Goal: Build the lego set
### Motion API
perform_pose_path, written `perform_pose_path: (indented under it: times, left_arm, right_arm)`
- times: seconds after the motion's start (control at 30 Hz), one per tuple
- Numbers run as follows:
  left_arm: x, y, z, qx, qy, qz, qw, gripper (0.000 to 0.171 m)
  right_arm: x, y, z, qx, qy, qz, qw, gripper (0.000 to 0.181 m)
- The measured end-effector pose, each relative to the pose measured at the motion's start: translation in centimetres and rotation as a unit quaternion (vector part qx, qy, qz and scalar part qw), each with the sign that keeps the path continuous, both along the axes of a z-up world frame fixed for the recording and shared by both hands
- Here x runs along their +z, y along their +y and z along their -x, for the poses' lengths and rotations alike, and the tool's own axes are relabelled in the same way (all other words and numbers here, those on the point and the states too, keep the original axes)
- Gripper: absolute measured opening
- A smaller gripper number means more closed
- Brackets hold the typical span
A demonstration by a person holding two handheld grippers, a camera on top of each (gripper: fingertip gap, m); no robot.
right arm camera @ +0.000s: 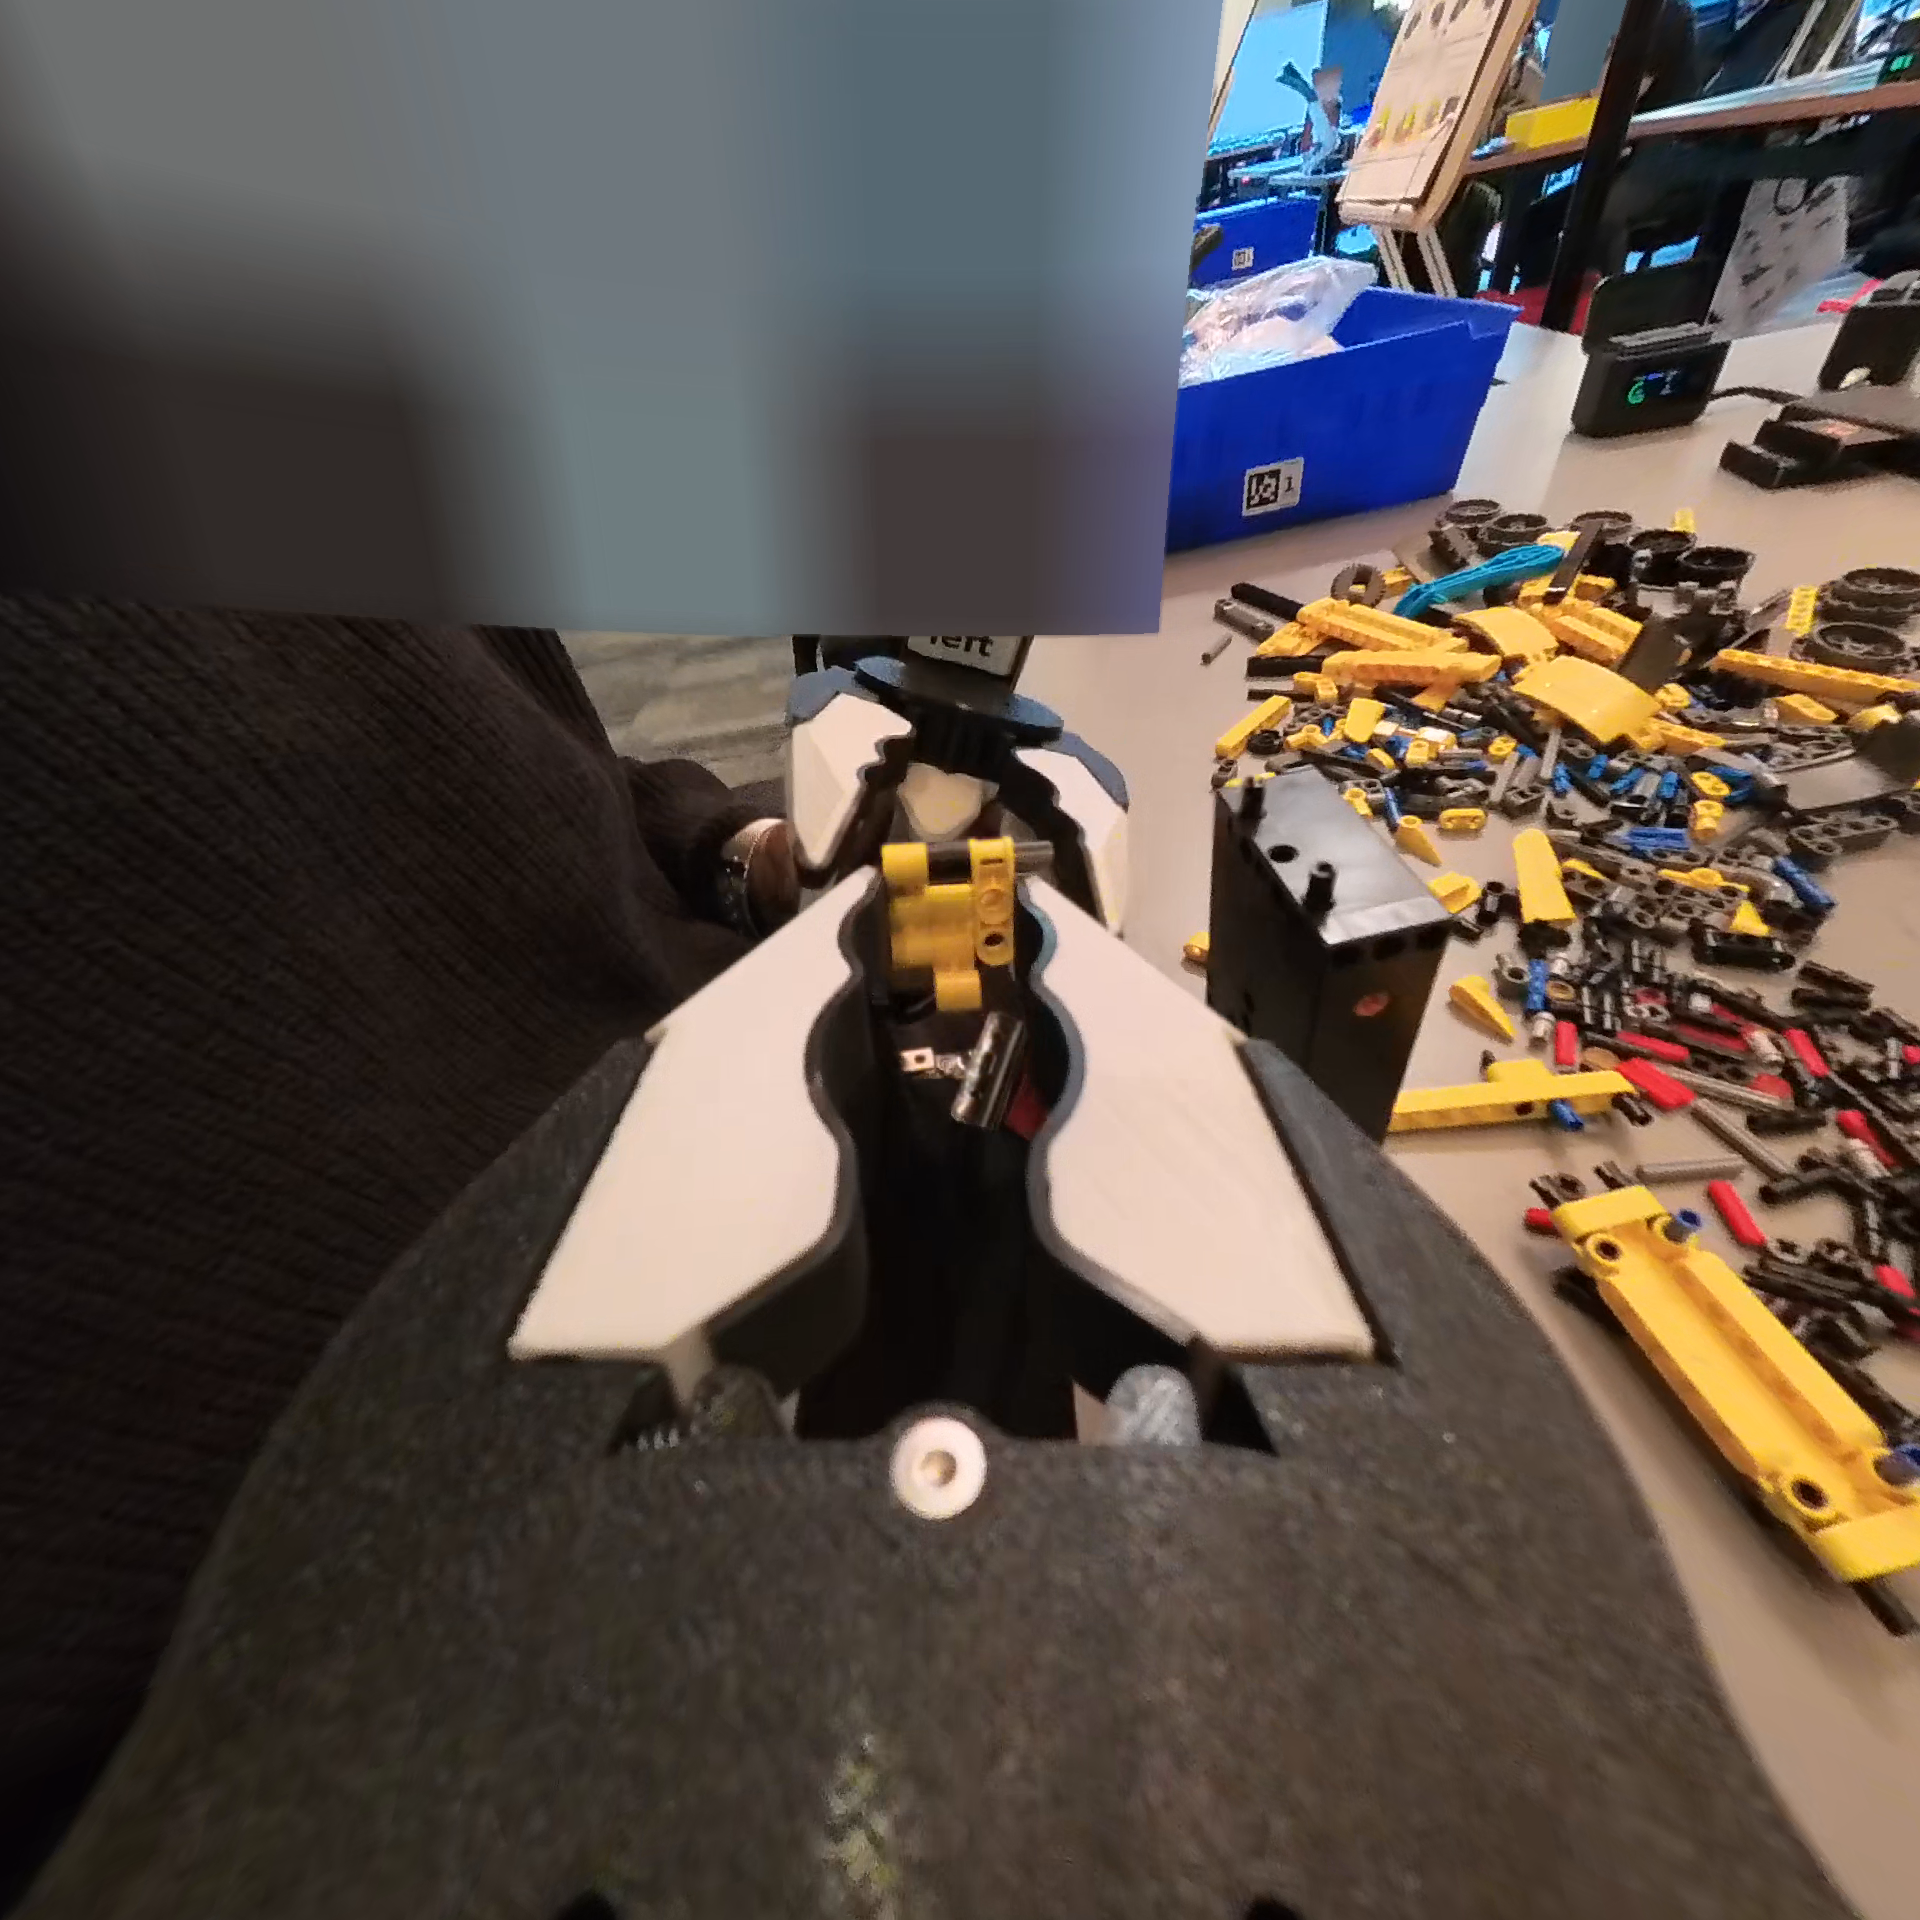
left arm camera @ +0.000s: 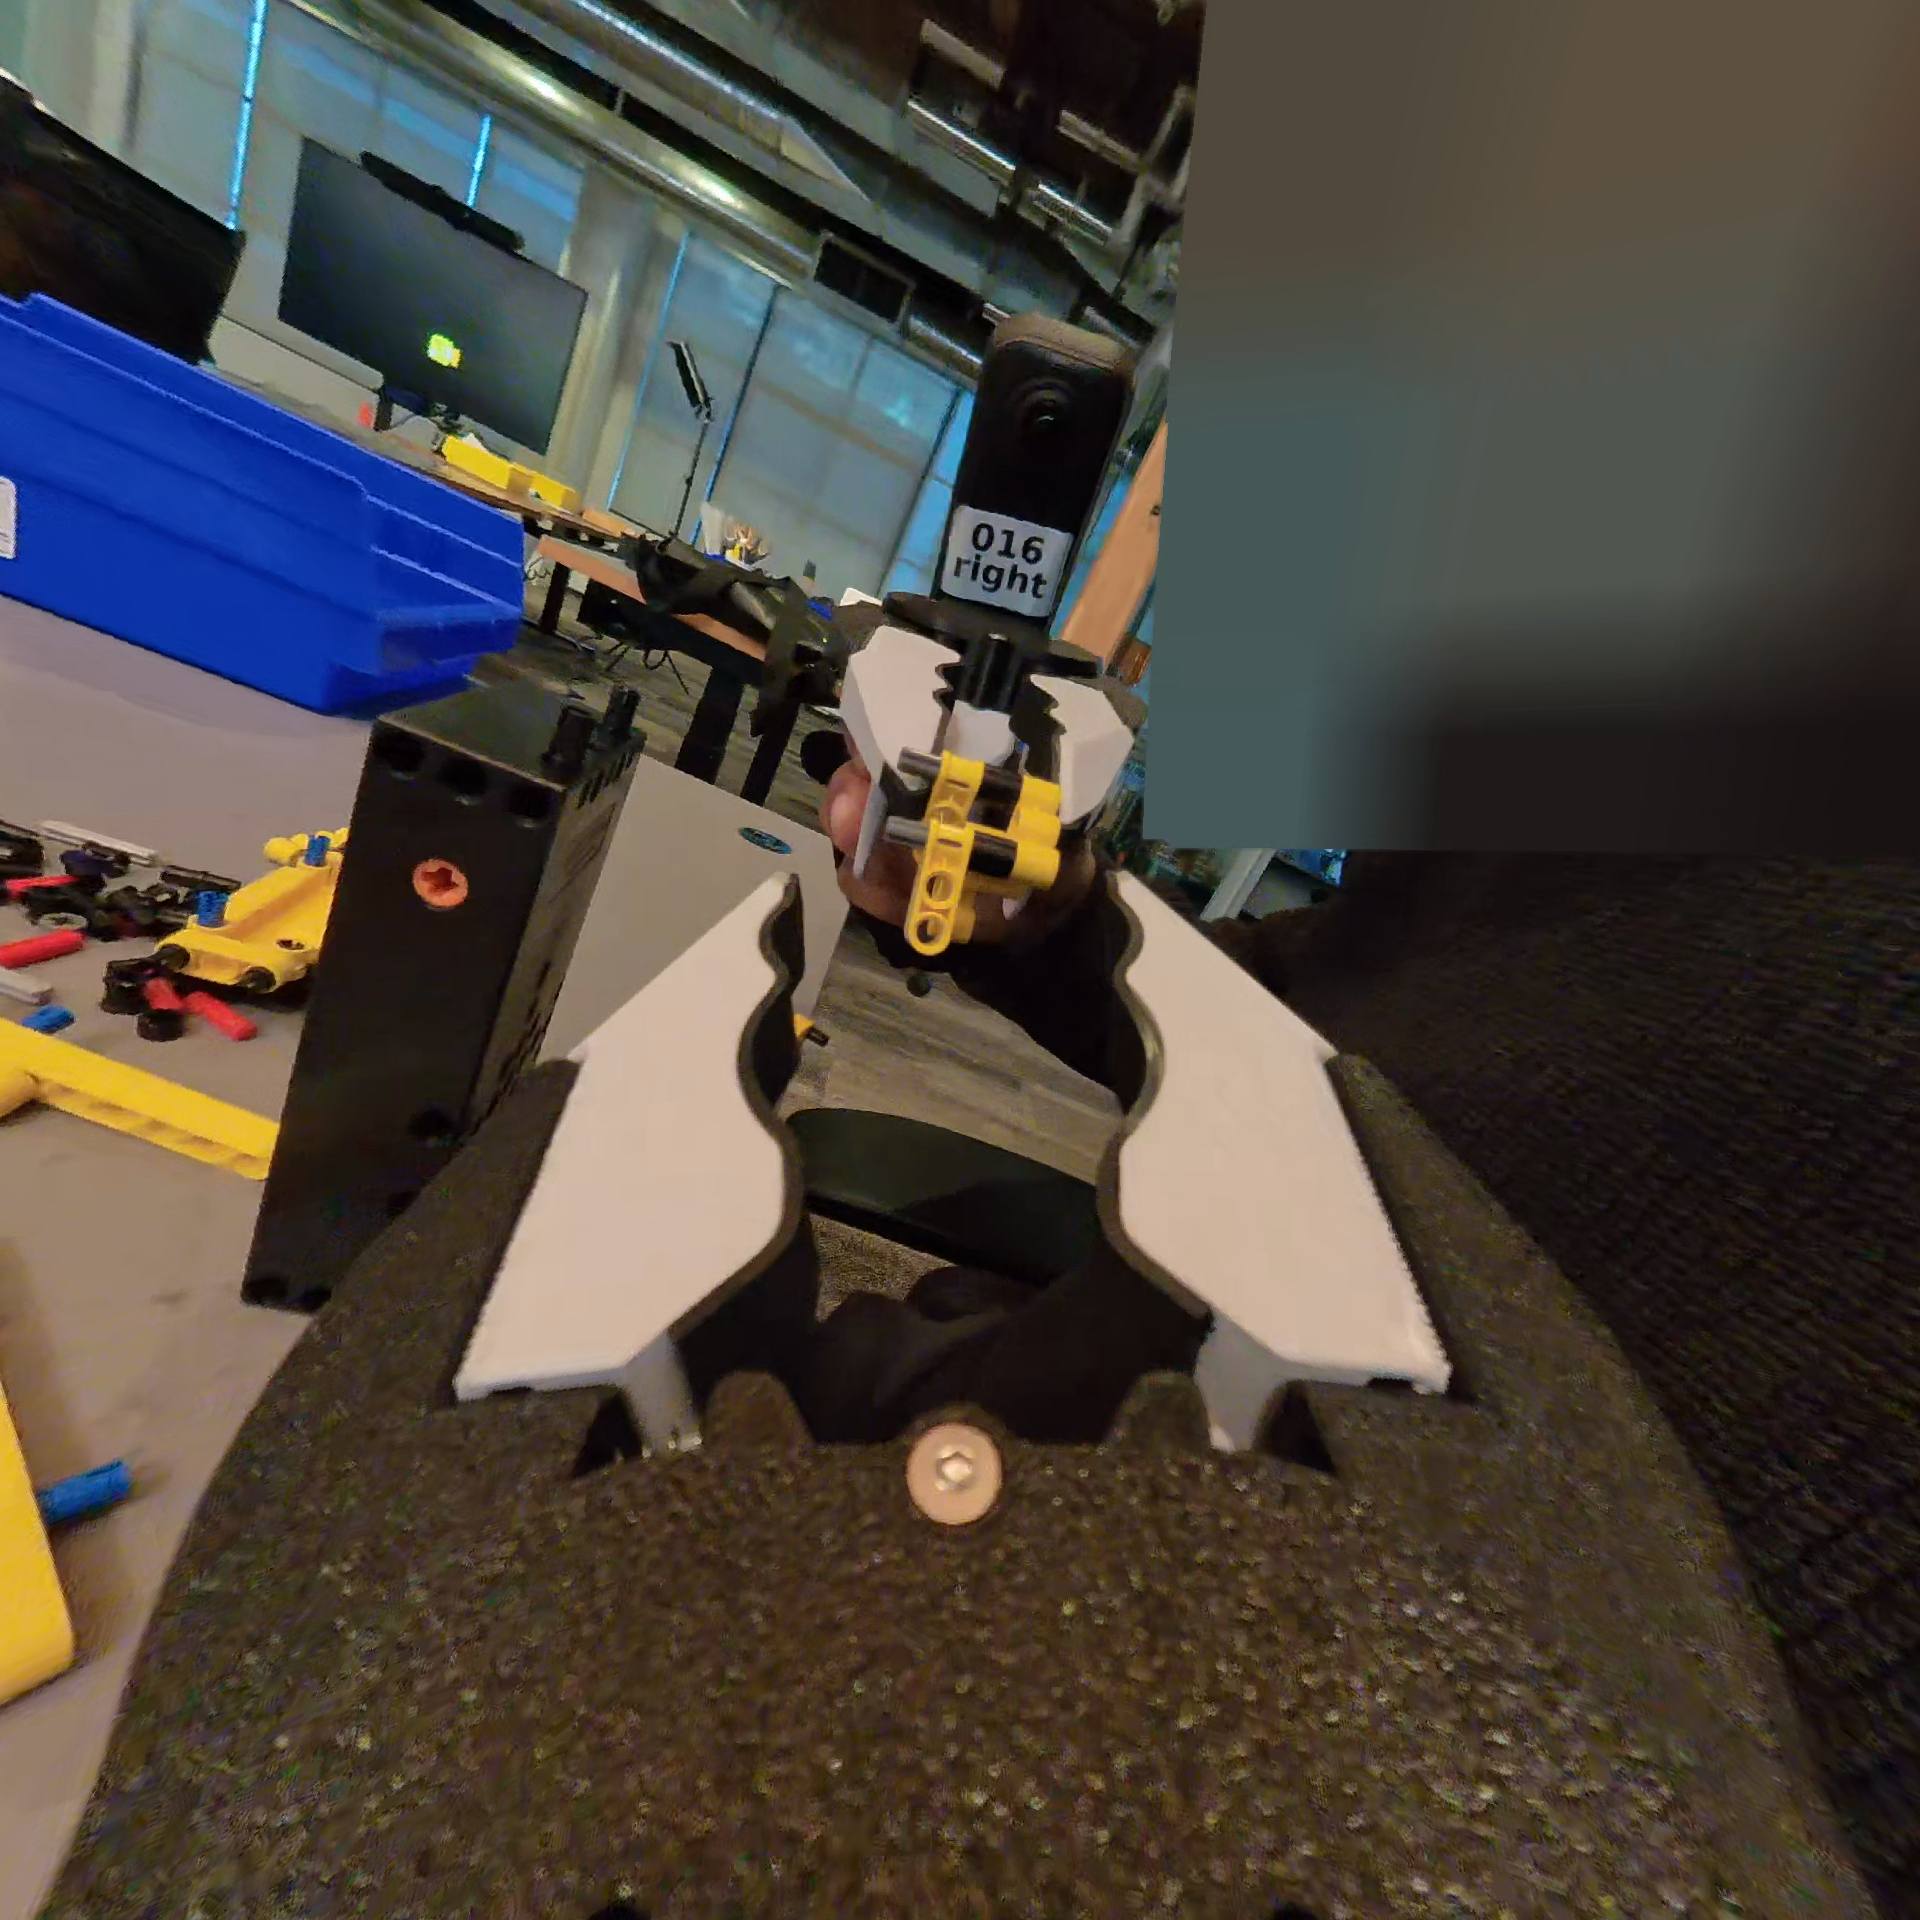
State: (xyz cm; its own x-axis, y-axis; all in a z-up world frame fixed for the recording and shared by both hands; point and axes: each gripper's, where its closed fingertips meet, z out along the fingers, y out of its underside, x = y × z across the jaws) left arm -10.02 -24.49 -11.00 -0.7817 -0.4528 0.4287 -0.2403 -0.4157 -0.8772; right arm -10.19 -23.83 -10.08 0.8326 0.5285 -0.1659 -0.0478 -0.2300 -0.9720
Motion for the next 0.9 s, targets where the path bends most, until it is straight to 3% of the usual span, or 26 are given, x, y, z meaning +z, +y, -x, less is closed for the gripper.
perform_pose_path:
  times: [0.1,0.43,0.9]
  left_arm:
    - [0.0,-0.2,0.4,-0.002,-0.006,-0.014,1.000,0.028]
    - [0.2,0.8,0.5,0.028,-0.005,-0.026,0.999,0.026]
    - [-0.1,3.2,-1.2,0.061,0.021,-0.167,0.984,0.022]
  right_arm:
    - [0.1,0.2,0.1,-0.008,-0.007,-0.004,1.000,0.023]
    - [-1.1,0.6,0.1,-0.021,-0.034,0.032,0.999,0.023]
    - [-1.5,1.5,-2.3,-0.034,-0.109,0.091,0.989,0.023]
